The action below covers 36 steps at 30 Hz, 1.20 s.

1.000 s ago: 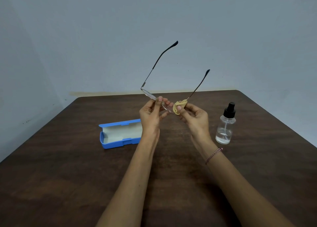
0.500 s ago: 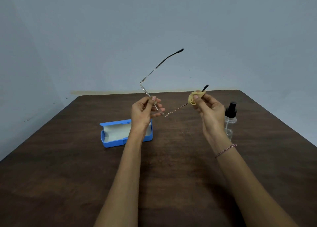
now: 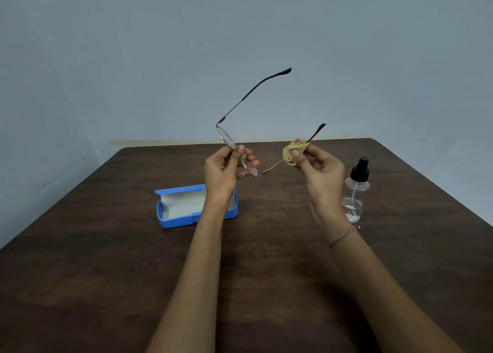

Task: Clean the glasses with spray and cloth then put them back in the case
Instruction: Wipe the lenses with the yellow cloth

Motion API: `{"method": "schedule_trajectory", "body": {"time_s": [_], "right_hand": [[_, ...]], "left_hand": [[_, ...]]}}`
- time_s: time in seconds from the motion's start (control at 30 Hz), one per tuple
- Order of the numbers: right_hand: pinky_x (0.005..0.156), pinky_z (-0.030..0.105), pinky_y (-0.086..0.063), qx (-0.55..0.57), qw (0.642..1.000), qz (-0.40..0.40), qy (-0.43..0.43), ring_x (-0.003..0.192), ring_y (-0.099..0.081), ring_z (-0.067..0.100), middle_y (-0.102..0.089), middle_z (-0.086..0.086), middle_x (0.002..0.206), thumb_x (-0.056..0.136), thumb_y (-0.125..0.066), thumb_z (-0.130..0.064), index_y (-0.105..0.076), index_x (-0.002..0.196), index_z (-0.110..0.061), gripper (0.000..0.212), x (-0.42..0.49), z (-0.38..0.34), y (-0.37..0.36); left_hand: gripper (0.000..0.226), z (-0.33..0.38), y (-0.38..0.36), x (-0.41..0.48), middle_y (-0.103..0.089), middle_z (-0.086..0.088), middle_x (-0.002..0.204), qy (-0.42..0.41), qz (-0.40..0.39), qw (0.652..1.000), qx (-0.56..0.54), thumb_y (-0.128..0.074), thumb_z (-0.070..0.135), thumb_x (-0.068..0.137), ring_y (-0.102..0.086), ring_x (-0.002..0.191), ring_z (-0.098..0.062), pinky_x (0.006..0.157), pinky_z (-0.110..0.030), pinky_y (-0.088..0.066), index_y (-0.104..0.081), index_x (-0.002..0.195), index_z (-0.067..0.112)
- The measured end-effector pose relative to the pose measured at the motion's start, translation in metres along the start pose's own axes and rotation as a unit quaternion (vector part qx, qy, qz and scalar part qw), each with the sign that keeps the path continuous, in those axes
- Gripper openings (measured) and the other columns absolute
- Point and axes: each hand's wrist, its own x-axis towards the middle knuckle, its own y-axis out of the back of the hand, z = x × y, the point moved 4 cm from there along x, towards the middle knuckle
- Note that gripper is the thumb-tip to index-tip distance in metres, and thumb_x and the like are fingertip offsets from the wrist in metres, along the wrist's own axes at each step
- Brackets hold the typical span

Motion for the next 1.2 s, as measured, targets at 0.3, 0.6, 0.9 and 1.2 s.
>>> {"method": "schedule_trajectory", "body": {"time_s": [0.3, 0.6, 0.9, 1.2], "right_hand": [[0.074, 0.022, -0.055, 0.092, 0.995, 0.012, -0.038, 0.083, -0.069, 0.013, -0.074, -0.005, 0.079, 0.080, -0.069, -0.002, -0.069, 0.091, -0.012, 0.015, 0.003, 0.003, 0.005], [0.077, 0.024, -0.057, 0.082, 0.991, -0.047, -0.096, 0.087, -0.069, 0.019, -0.071, 0.011, 0.094, 0.079, -0.068, 0.002, -0.068, 0.097, -0.003, 0.018, -0.014, 0.024, -0.013], [0.080, 0.026, -0.057, 0.068, 0.993, -0.012, -0.091, 0.089, -0.069, 0.019, -0.071, 0.007, 0.091, 0.079, -0.070, 0.000, -0.068, 0.095, -0.006, 0.017, -0.010, 0.023, -0.009], [0.086, 0.033, -0.056, 0.050, 0.993, -0.030, -0.106, 0.095, -0.068, 0.024, -0.071, 0.013, 0.097, 0.079, -0.070, -0.002, -0.067, 0.103, 0.002, 0.024, -0.015, 0.027, -0.013]], "left_hand": [[0.020, -0.003, -0.006, -0.003, -0.066, -0.016, 0.085, 0.005, 0.019, 0.999, -0.027, -0.052, 0.017, 0.095, -0.071, 0.071, -0.018, 0.055, -0.019, -0.053, -0.063, 0.092, 0.000], [0.017, -0.011, -0.022, -0.009, -0.067, -0.011, 0.079, 0.012, 0.061, 0.995, -0.076, -0.056, 0.017, 0.093, -0.071, 0.069, -0.015, 0.060, -0.025, -0.057, -0.064, 0.085, 0.004], [0.018, -0.013, -0.024, -0.010, -0.067, -0.007, 0.075, 0.000, 0.074, 0.995, -0.074, -0.056, 0.018, 0.093, -0.070, 0.072, -0.018, 0.064, -0.027, -0.058, -0.064, 0.081, 0.008], [0.018, -0.014, -0.025, -0.010, -0.067, -0.005, 0.074, 0.005, 0.056, 0.996, -0.064, -0.055, 0.018, 0.094, -0.070, 0.070, -0.015, 0.065, -0.029, -0.059, -0.063, 0.080, 0.010]]}}
